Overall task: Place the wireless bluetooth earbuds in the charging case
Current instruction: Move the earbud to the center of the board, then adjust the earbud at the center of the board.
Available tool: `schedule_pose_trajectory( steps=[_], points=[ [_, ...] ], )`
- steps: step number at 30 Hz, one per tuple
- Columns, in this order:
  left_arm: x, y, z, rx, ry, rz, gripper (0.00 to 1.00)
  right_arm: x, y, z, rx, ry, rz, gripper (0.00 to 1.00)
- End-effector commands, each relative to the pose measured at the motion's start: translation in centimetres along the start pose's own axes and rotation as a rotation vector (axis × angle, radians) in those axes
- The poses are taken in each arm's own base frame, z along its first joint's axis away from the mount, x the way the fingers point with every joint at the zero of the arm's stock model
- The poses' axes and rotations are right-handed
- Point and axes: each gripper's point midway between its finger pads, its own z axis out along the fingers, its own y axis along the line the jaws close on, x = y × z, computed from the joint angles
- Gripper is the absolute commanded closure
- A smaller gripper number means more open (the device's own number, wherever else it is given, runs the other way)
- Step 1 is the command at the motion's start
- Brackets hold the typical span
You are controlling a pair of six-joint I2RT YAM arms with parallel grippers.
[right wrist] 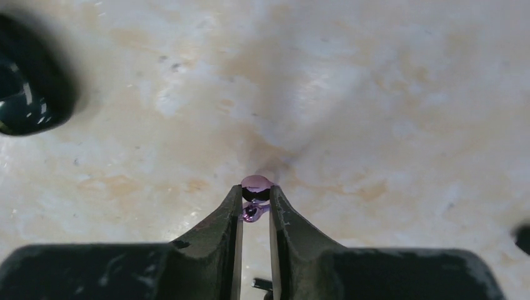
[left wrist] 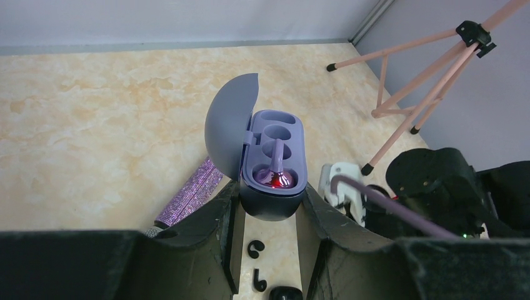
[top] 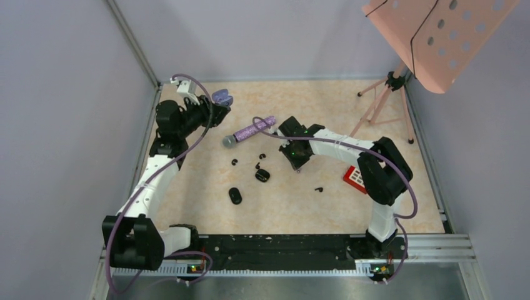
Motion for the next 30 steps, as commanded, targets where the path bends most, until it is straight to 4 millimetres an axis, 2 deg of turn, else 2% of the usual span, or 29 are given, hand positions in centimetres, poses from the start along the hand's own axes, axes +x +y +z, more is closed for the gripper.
schedule_pose_trajectory(
  steps=[1, 3, 4, 6, 9, 11, 14, 17, 20, 22, 25, 30],
  points=[
    [-2.1, -0.8, 0.3, 0.041, -0.056, 0.037, 1.00, -0.7, -3.5, -3.4, 0.185, -0.069, 0.230, 0.75],
    [-2.2, -0.8, 0.4, 0.043, -0.055, 0.041, 1.00, -0.5, -2.7, -3.3, 0.127, -0.057, 0.272, 0.45],
    [-2.2, -0.7, 0.5, 0.042, -0.054, 0.043, 1.00, -0.8, -2.2, -3.2, 0.089, -0.056, 0.263, 0.42],
    [-2.3, -0.6, 0.6, 0.038, -0.050, 0.047, 1.00, -1.7, -1.6, -3.4, -0.011, -0.062, 0.251, 0.42],
    [-2.4, -0.6, 0.7, 0.041, -0.043, 0.058, 1.00, -3.2, -3.0, -5.3, -0.110, -0.119, 0.265, 0.42],
    [-2.4, -0.6, 0.7, 0.041, -0.041, 0.072, 1.00, -3.6, -3.4, -6.7, -0.204, -0.154, 0.174, 0.44],
    [-2.6, -0.4, 0.6, 0.028, -0.047, 0.093, 1.00, -3.4, -3.8, -8.8, -0.298, -0.216, -0.134, 0.56],
    [-2.5, -0.3, 0.5, 0.025, -0.042, 0.109, 1.00, -1.0, -3.9, -9.7, -0.348, -0.332, -0.625, 0.60],
    [-2.3, -0.4, 0.5, 0.037, -0.031, 0.126, 1.00, 1.4, -3.9, -9.0, -0.266, -0.443, -1.075, 0.63],
    [-2.1, -0.4, 0.5, 0.043, -0.024, 0.136, 1.00, 2.1, -3.6, -8.4, -0.191, -0.512, -1.318, 0.63],
    [-1.7, -0.3, 0.4, 0.044, -0.009, 0.152, 1.00, 2.3, -2.6, -7.6, -0.137, -0.613, -1.541, 0.65],
    [-1.6, -0.2, 0.2, 0.038, -0.005, 0.161, 1.00, 2.7, -1.6, -6.2, -0.195, -0.644, -1.663, 0.67]
  ],
)
